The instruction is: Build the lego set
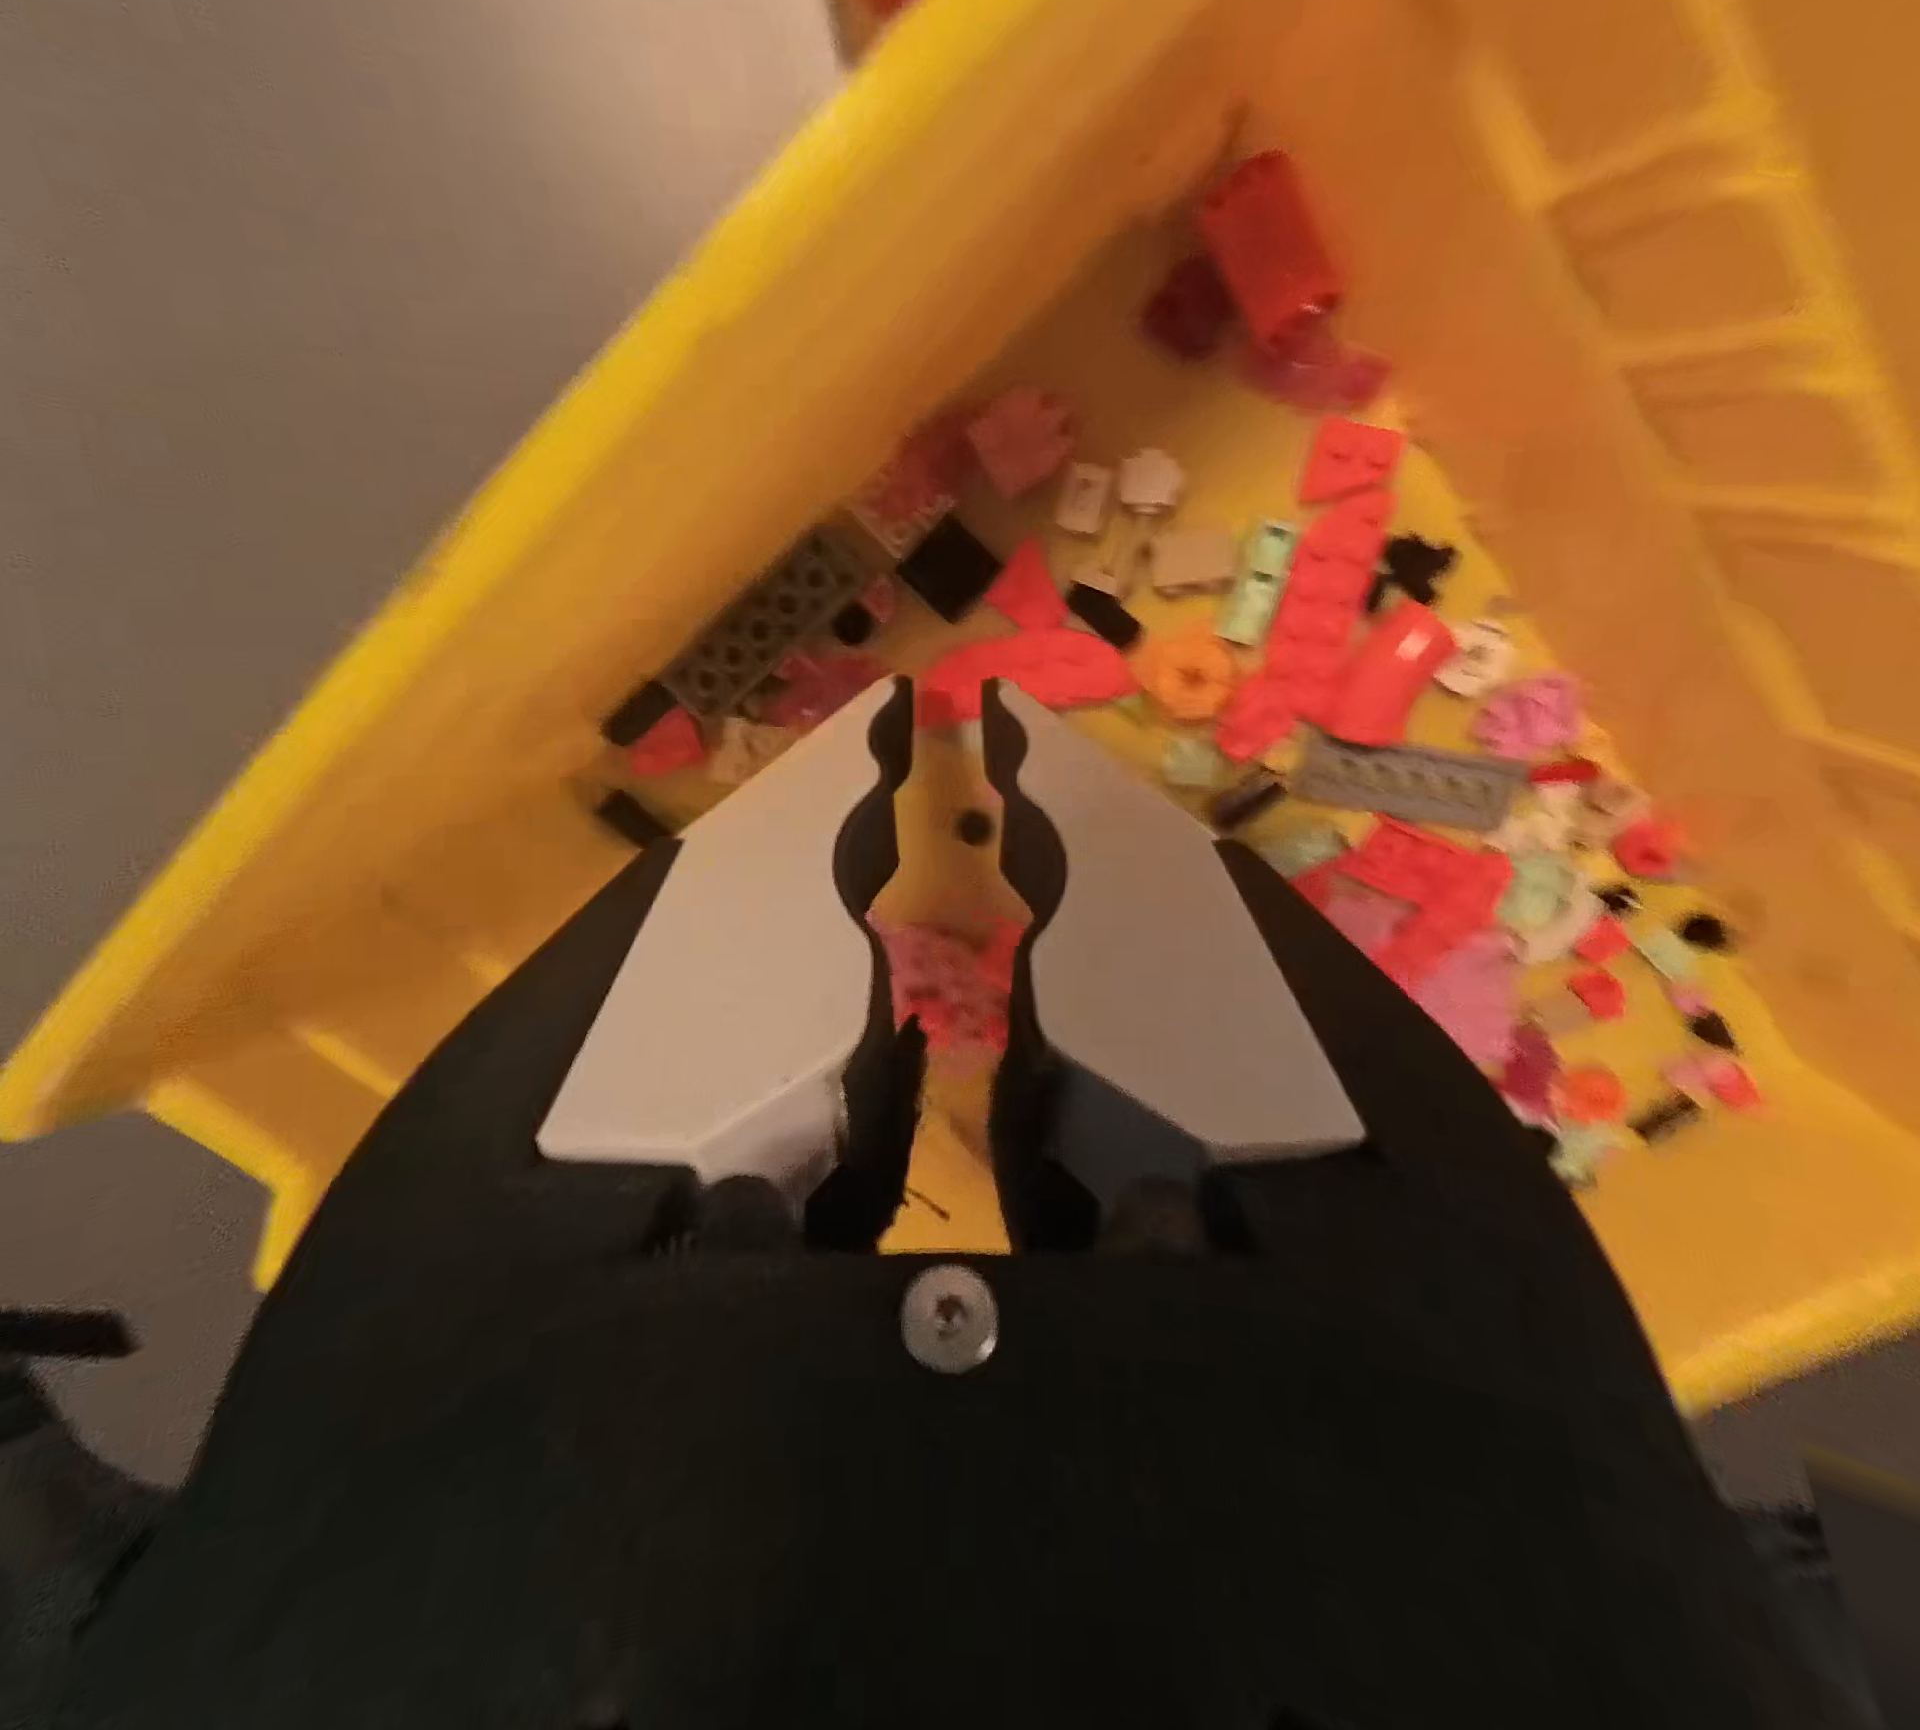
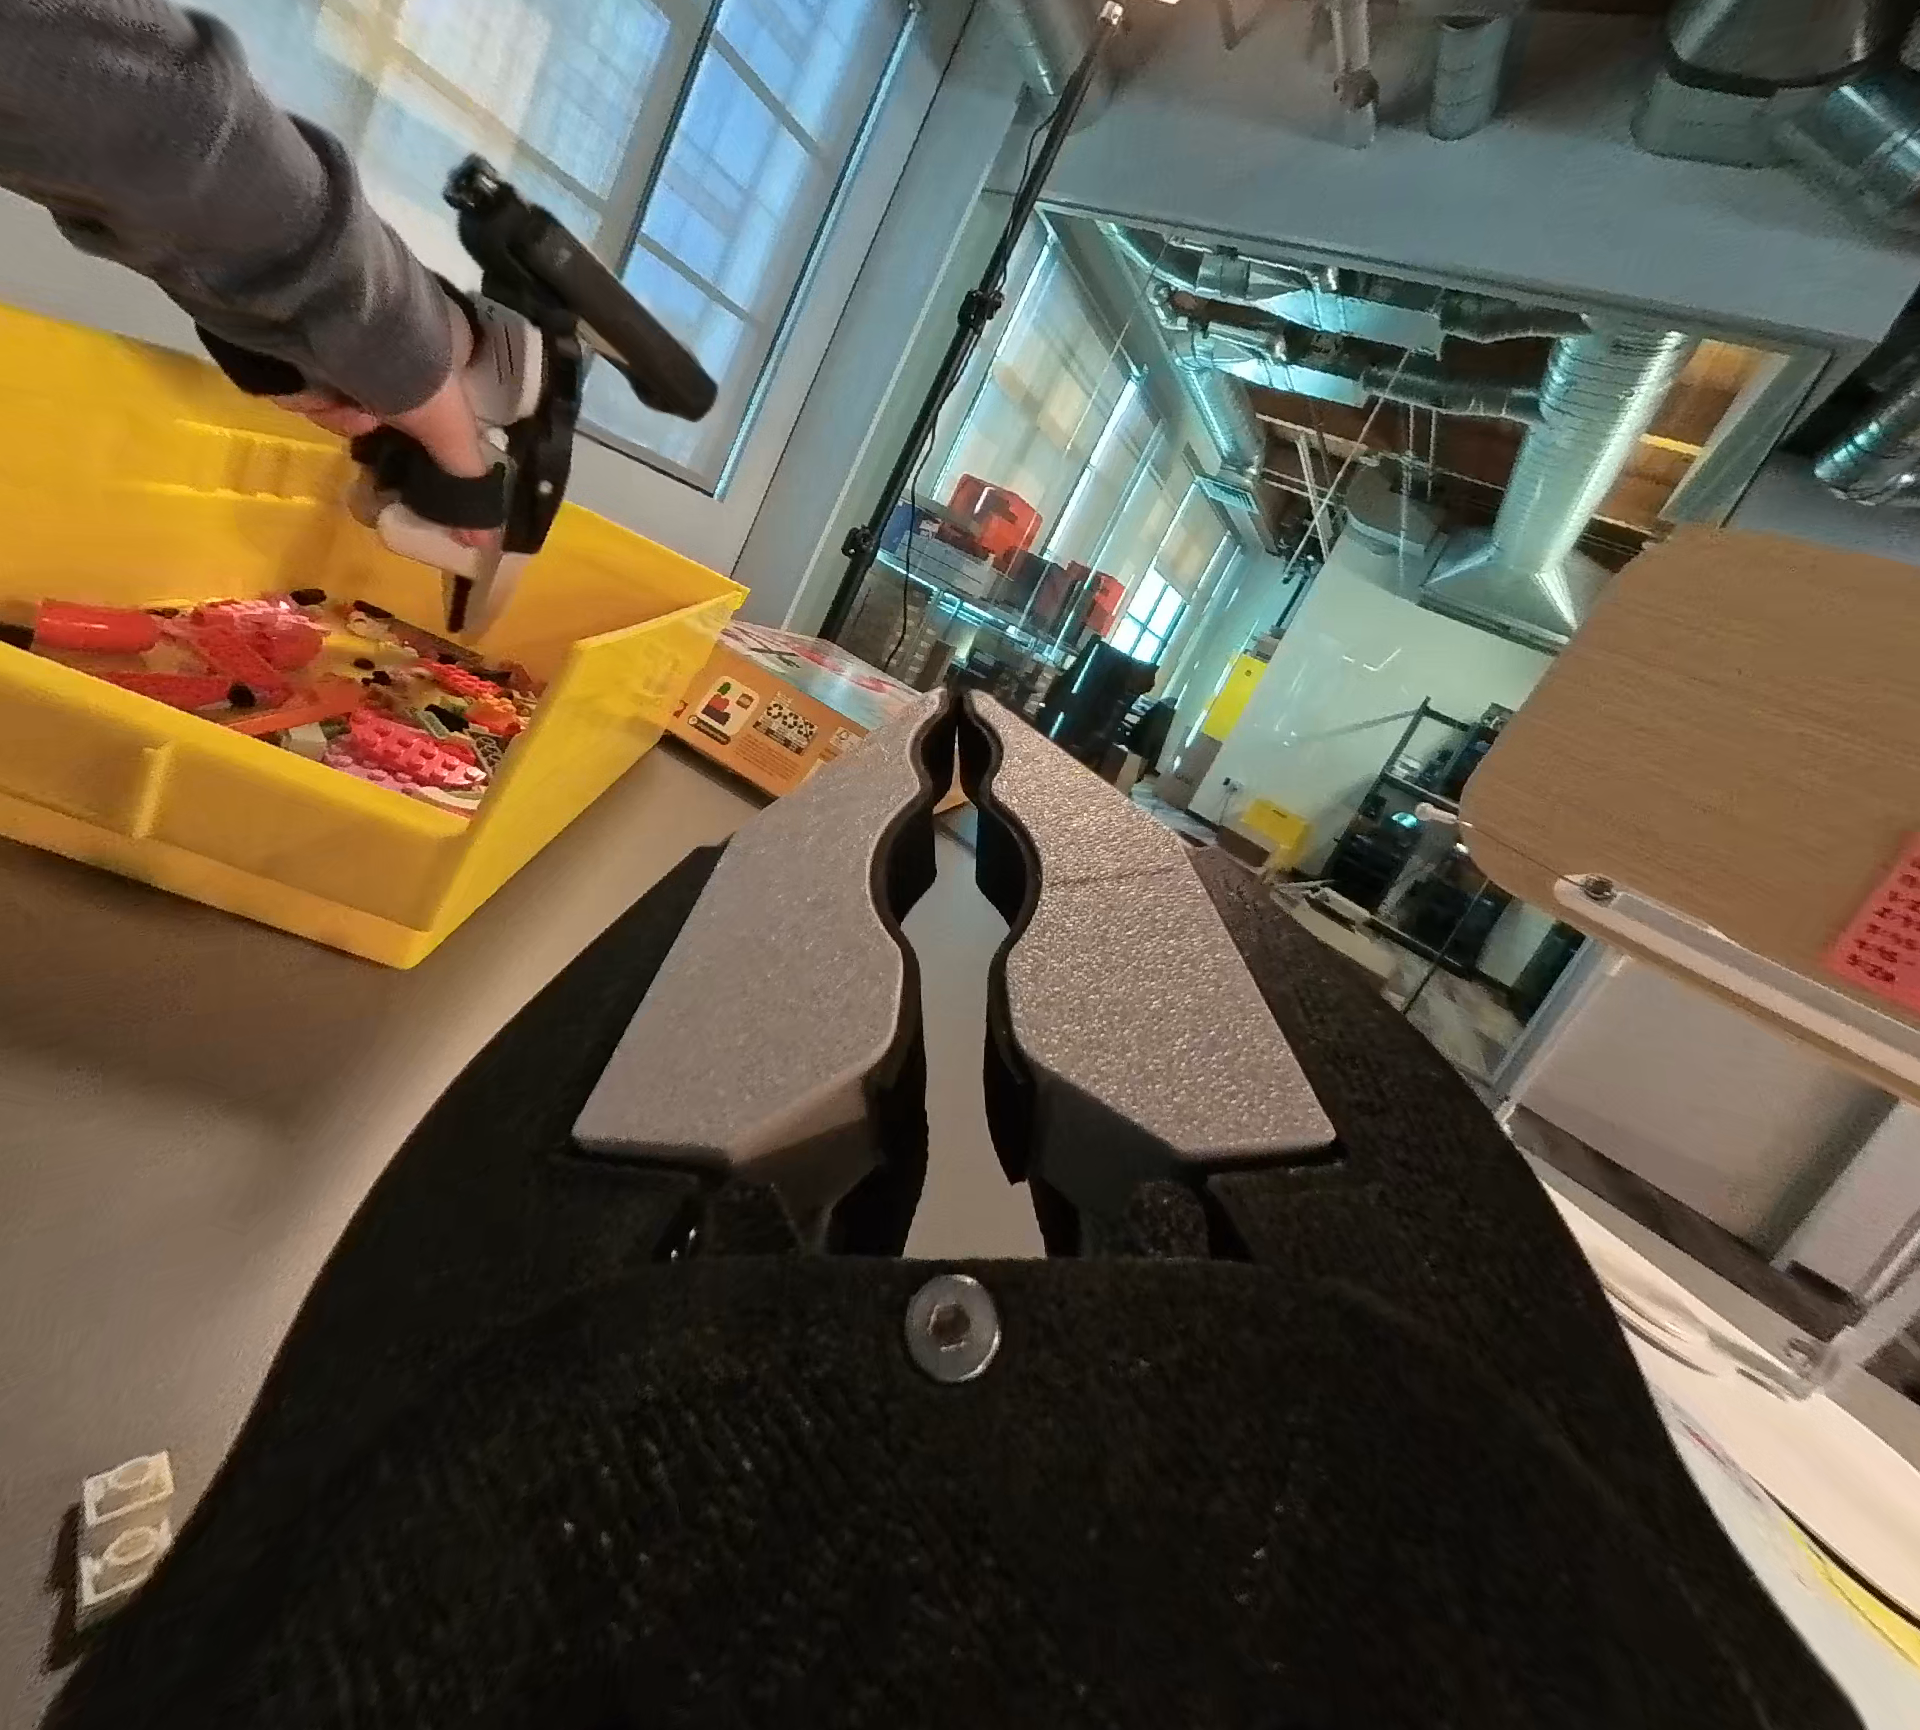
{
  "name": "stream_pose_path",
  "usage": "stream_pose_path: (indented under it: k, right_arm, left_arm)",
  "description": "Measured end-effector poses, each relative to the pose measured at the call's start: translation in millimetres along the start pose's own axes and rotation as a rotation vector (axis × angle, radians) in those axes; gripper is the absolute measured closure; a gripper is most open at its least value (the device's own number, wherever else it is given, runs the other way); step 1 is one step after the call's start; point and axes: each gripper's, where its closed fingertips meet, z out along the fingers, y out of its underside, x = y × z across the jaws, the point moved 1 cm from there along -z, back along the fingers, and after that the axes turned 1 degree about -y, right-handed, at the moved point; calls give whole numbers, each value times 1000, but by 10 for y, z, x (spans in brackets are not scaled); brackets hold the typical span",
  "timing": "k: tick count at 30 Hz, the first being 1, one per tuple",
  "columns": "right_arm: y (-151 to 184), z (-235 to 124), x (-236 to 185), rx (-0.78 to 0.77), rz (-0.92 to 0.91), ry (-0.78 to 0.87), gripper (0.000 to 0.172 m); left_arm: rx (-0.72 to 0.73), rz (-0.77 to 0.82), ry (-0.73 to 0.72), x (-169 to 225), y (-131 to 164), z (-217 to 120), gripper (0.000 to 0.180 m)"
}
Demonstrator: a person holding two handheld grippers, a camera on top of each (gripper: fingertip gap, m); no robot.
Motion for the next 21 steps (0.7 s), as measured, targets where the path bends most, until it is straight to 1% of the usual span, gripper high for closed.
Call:
stream_pose_path:
  k: [2,5,7,10,15,19,21]
  right_arm:
    - [4,4,-12,-2,-2,-5,172]
    - [10,8,-19,-4,3,-10,172]
    - [13,13,-29,-5,4,-15,172]
    - [15,20,-55,-8,-2,-25,172]
    - [31,26,-56,-14,4,-27,172]
    - [32,29,-60,-15,4,-28,172]
    - [34,30,-63,-16,5,-30,172]
  left_arm:
    - [-3,-17,-51,-113,-35,77,169]
    - [-3,-64,-22,-139,-56,175,174]
    - [9,-85,-6,-152,-71,198,180]
    - [18,-103,18,-153,-79,198,180]
    - [-2,-88,-7,-190,-44,185,180]
    - [-79,-99,25,-143,60,202,179]
    - [-74,-113,30,-145,46,174,177]
